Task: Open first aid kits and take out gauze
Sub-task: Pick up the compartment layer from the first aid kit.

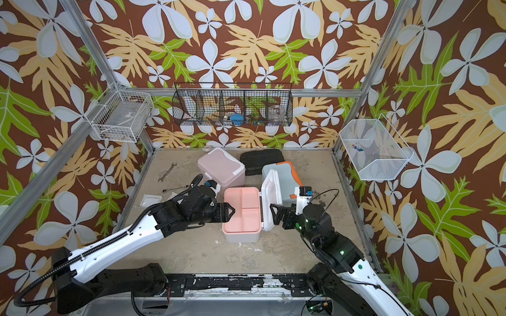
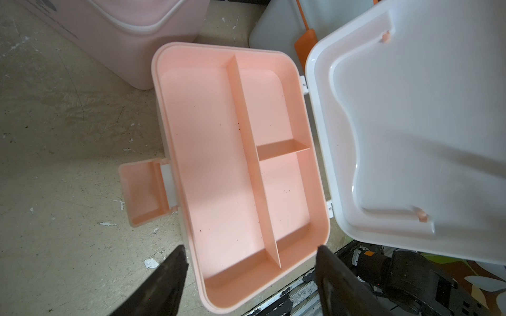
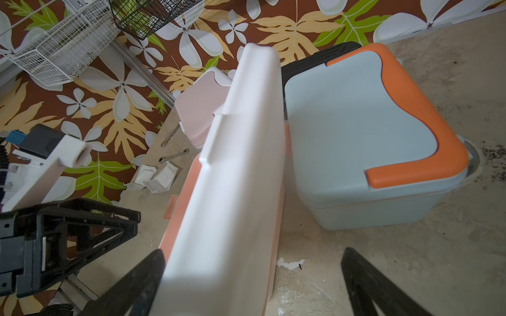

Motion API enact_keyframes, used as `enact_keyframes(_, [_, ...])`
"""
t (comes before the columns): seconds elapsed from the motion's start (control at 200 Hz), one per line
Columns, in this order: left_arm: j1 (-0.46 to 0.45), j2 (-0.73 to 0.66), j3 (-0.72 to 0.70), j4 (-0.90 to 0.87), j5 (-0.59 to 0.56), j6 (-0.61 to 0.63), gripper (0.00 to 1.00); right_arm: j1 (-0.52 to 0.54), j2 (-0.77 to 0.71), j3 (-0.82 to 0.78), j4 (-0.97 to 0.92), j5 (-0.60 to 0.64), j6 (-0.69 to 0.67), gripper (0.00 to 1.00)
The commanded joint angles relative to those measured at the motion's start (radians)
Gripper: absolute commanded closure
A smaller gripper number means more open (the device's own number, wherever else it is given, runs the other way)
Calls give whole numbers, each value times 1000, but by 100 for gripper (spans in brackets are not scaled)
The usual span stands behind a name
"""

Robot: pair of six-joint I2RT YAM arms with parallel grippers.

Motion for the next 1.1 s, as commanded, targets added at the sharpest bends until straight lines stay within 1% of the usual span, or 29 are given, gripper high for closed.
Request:
enact_keyframes(0.0, [-1, 24, 15, 16, 13, -19, 29, 2, 18, 15, 23, 3, 14, 0])
enact_keyframes(0.125, [-2, 52, 31, 11, 10, -20, 32, 1, 56, 31, 25, -5, 15, 0])
enact_keyframes(0.235, [-7, 88, 62, -20, -17, -13, 35, 2, 76, 42, 15, 24, 16, 0])
enact_keyframes(0.385, [-45, 144, 102, -68, -67, -6, 38, 2, 93, 48, -13, 63, 17, 0])
enact_keyframes(0.581, [-85, 192, 114, -85, -102, -10, 46, 1, 101, 47, -16, 64, 24, 0])
enact_keyframes(0.741, [-122, 225, 132, -73, -110, -15, 47, 1, 99, 38, -19, 60, 37, 0])
enact_keyframes(0.956, [-176, 320, 189, -97, -151, -9, 46, 2, 93, 37, -25, 57, 55, 0])
enact_keyframes(1.071, [-185, 363, 209, -128, -199, -3, 49, 2, 88, 44, -32, 58, 58, 0])
enact_keyframes(1.096, [-185, 371, 214, -136, -210, -1, 51, 1, 88, 45, -34, 58, 58, 0])
